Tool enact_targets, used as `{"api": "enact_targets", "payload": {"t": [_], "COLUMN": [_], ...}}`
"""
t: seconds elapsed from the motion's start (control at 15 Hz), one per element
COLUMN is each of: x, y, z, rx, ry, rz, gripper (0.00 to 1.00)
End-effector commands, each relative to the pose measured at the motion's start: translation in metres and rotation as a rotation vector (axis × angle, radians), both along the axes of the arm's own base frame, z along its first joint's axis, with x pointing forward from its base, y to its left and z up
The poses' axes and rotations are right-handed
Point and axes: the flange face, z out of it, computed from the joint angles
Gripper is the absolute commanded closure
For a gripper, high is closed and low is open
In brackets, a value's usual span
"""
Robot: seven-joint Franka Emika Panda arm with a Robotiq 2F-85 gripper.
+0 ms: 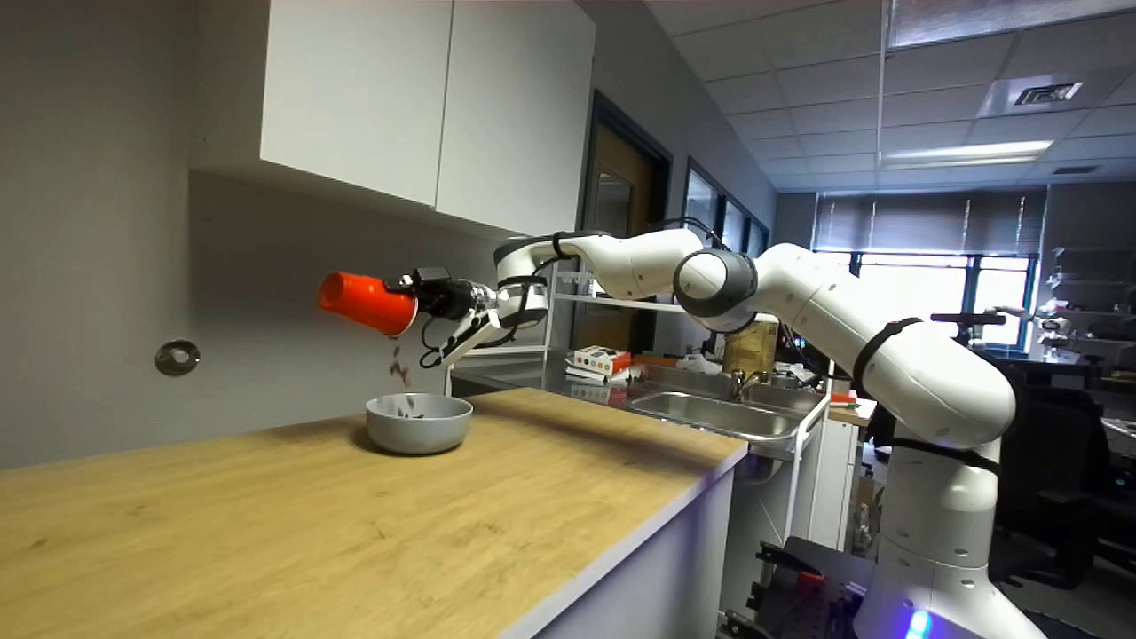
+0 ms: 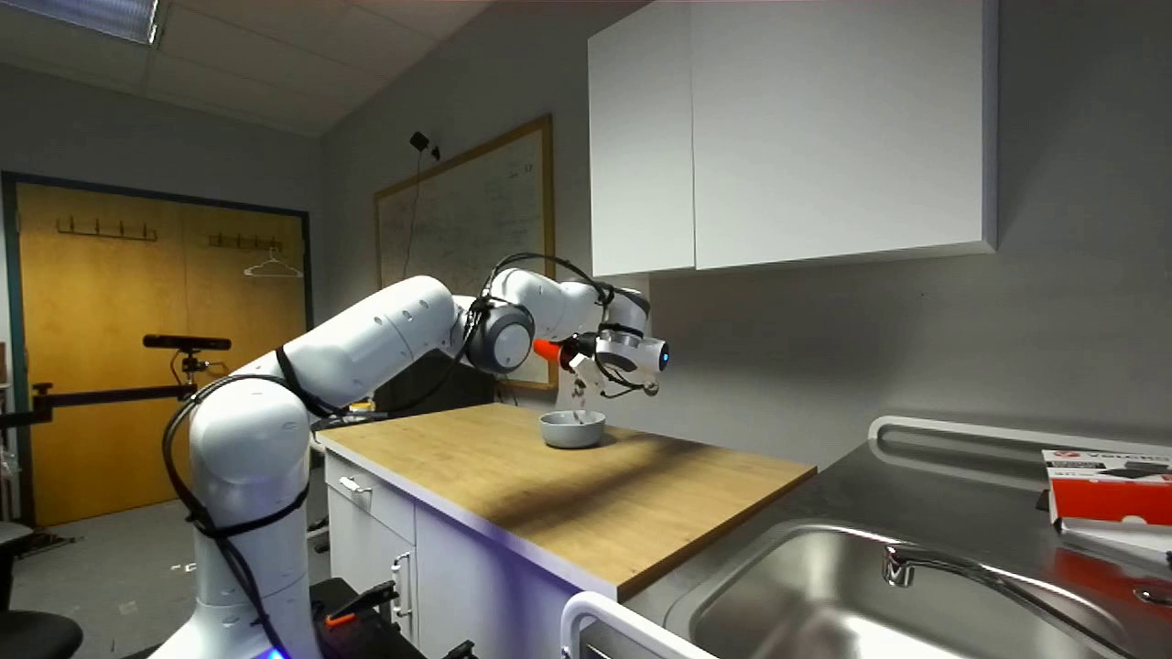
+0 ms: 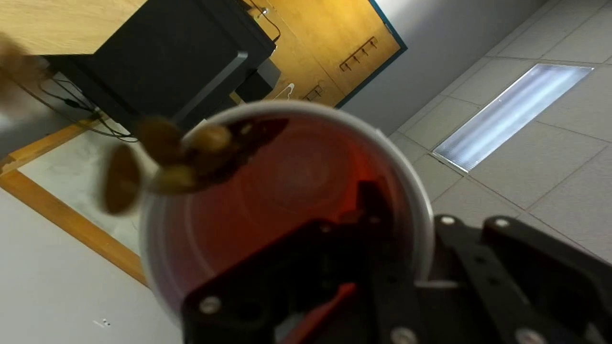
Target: Pour the contents of the orange cup into the grey bowl
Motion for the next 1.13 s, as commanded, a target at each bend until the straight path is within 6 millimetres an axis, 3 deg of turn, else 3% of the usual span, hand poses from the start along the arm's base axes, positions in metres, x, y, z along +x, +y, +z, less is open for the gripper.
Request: {"api": "enact_targets", "payload": {"t": [0.0,1.07], "x": [0.005,0.002], "y": [0.000,0.009], "z": [0.004,-0.019], "rx": [0.019,0.037], "ry": [0.026,0.121], "rz": [0.007,0.067], "gripper": [0.96,0.96]}}
